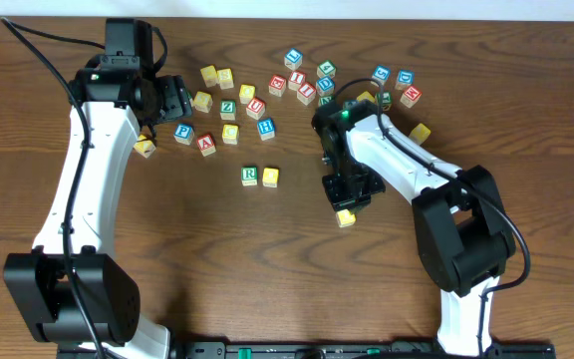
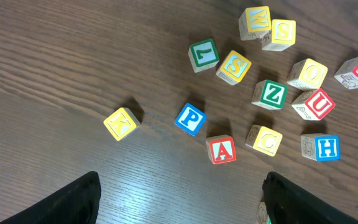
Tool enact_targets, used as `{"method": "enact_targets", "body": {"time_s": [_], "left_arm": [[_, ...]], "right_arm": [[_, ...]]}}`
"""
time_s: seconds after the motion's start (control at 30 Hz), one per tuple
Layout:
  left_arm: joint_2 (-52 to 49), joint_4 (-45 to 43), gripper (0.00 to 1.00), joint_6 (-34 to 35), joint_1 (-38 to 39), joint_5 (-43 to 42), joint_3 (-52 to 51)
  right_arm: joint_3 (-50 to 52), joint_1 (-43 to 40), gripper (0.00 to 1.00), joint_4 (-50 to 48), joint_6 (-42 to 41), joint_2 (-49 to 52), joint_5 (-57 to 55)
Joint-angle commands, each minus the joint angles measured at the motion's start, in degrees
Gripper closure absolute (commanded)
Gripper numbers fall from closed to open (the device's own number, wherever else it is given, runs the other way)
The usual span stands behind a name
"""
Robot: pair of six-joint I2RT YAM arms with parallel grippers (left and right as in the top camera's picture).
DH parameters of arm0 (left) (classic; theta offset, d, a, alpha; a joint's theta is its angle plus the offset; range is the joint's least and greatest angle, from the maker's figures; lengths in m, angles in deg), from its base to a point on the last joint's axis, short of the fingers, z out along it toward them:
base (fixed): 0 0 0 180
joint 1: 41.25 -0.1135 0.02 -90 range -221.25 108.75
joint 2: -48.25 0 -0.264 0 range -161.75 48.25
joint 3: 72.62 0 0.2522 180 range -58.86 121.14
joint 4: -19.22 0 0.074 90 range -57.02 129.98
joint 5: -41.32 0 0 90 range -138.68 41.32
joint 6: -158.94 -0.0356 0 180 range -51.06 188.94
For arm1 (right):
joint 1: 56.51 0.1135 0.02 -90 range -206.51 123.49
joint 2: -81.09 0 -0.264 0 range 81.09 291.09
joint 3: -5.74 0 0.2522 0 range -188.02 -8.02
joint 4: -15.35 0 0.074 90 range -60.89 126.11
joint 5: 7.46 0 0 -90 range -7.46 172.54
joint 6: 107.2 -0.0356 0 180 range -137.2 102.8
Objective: Spell out ROBOT
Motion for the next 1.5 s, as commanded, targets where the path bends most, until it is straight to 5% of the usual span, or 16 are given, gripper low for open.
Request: {"method": "enact_targets", "body": {"time_s": [0.0,0.77,1.03,1.47], "left_arm": [[-0.5,0.1,0.17,-0.3,0.1,0.1,-0.1],[-0.5,0.1,0.18,-0.3,0.1,0.1,-0.1],[-0.5,0.1,0.18,-0.3,0.1,0.1,-0.1],[-0.5,-0.1,0.17,-0.3,0.1,0.1,-0.1]], "right_arm": [[0.0,-0.2,0.99,-2.7,-0.2,-0.7,2.1],[5.0,-8.0,0.95,-11.0,-2.0,0.4,-2.6],[5.0,-4.3,0.96,-21.0,2.1,0.4,7.8],[-0.2,-4.4,0.99,-19.3,1.8,-0.5,12.0]]}}
